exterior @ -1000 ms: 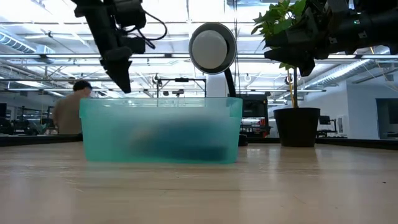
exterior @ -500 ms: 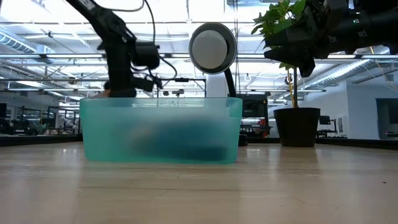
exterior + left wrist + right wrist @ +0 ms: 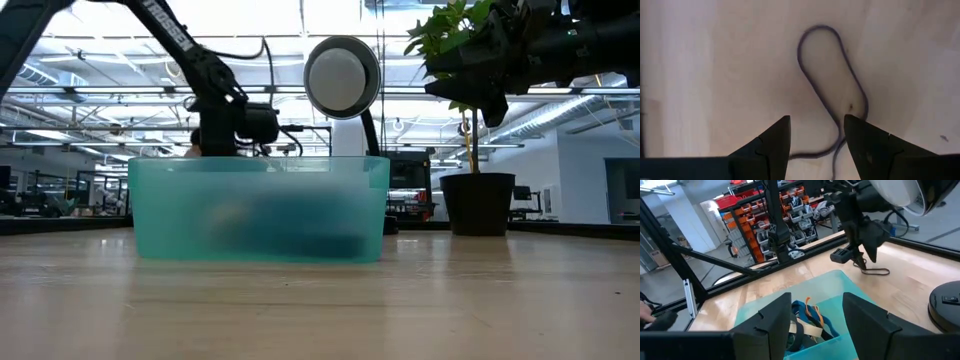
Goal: Pick and place rubber bands into bin
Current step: Put the purple rubber band into the basket, then return to Home Position
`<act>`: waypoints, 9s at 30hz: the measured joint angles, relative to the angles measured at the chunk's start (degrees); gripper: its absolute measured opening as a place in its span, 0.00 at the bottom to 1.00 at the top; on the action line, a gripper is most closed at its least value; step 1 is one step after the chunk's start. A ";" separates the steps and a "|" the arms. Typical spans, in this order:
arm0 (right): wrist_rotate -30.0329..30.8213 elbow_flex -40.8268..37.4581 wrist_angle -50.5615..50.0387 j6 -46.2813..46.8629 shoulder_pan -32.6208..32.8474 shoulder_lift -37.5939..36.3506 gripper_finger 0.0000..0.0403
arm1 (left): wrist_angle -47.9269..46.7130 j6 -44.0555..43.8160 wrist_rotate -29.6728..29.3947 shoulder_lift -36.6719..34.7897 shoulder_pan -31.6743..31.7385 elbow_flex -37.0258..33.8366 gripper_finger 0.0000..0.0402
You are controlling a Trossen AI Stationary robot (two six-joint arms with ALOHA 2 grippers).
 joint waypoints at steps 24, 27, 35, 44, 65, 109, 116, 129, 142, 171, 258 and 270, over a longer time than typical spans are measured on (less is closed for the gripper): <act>1.29 0.00 -0.04 -0.21 -0.02 -0.01 0.43 | -7.20 3.38 0.32 5.84 -0.77 4.51 0.33; 1.27 -0.02 -0.04 -0.21 -0.02 0.00 0.43 | -7.22 2.99 1.00 5.88 -0.79 4.46 0.23; 1.12 -0.02 -0.04 -0.17 -0.02 0.00 0.43 | -7.24 2.93 1.50 5.92 -0.84 4.42 0.02; 1.09 -0.02 -0.04 -0.19 0.11 0.00 0.44 | -9.35 1.84 0.79 2.82 -1.18 4.00 0.01; 0.85 -0.02 -0.87 -1.67 0.11 0.00 0.43 | -16.58 -7.03 4.16 -29.49 -5.99 4.27 0.00; -3.63 -0.04 -0.87 -0.85 0.14 -0.01 0.43 | 6.10 -17.85 12.75 -12.93 -29.36 4.42 0.01; -3.60 -0.04 -0.93 -0.82 0.13 -0.01 0.43 | 6.49 -19.44 12.75 -5.62 -29.36 4.42 0.02; -3.60 -0.04 -1.40 -0.80 0.13 -0.01 0.43 | 6.28 -20.88 12.73 -2.55 -29.48 4.42 0.08; -3.58 -0.04 -1.28 -0.60 0.13 -0.02 0.43 | -3.04 -22.30 12.88 -4.90 -29.49 4.31 0.19; -8.45 -0.64 -21.22 -7.10 -4.40 -21.60 0.44 | 24.65 -28.90 12.23 -62.93 -29.47 -24.58 0.19; -4.98 -16.90 -35.10 -14.78 -4.42 -60.26 0.43 | 36.26 -26.70 3.75 -105.61 -29.40 -62.92 0.19; -5.00 -16.90 -35.41 -15.20 -4.42 -60.27 0.43 | 36.23 -26.84 3.75 -105.61 -29.40 -62.92 0.19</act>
